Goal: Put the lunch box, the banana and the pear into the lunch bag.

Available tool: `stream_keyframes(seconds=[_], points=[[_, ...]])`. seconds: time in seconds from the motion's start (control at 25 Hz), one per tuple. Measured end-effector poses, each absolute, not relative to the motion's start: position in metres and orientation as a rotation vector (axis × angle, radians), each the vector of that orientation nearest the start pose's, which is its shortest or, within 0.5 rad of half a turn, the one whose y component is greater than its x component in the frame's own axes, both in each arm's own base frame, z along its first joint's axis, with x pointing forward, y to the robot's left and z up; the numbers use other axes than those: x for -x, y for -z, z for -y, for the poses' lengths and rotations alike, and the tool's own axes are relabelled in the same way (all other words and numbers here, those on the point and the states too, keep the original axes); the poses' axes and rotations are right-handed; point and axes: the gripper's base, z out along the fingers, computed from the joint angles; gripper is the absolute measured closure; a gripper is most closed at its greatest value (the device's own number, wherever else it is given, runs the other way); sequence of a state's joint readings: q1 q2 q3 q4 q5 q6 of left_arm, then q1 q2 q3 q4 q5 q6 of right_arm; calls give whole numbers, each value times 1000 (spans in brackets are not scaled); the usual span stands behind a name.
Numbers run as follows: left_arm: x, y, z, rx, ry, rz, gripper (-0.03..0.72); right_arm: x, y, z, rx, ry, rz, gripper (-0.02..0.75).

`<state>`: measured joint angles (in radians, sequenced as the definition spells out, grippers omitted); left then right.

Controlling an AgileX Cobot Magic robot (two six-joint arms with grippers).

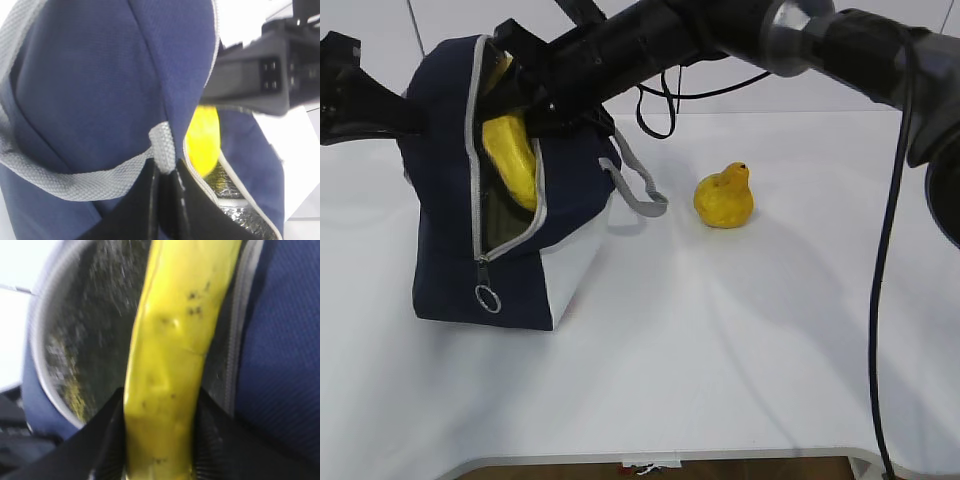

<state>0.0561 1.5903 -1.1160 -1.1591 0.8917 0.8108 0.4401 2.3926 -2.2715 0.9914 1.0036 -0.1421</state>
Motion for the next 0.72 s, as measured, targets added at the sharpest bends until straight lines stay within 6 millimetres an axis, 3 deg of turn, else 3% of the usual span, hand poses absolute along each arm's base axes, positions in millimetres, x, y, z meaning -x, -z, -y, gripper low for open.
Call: stream_keyframes(seconds=[0.4, 0.56, 0.72], points=[[-332, -283, 45, -104, 975, -2296, 685, -442, -254, -285, 465, -1329, -2539, 213], [-332, -281, 45, -110, 965, -2304, 685, -440, -275, -281, 564, -1242, -2524, 196], [-332, -281, 45, -109, 963, -2304, 685, -444, -306, -270, 597, -1000, -2477, 194]])
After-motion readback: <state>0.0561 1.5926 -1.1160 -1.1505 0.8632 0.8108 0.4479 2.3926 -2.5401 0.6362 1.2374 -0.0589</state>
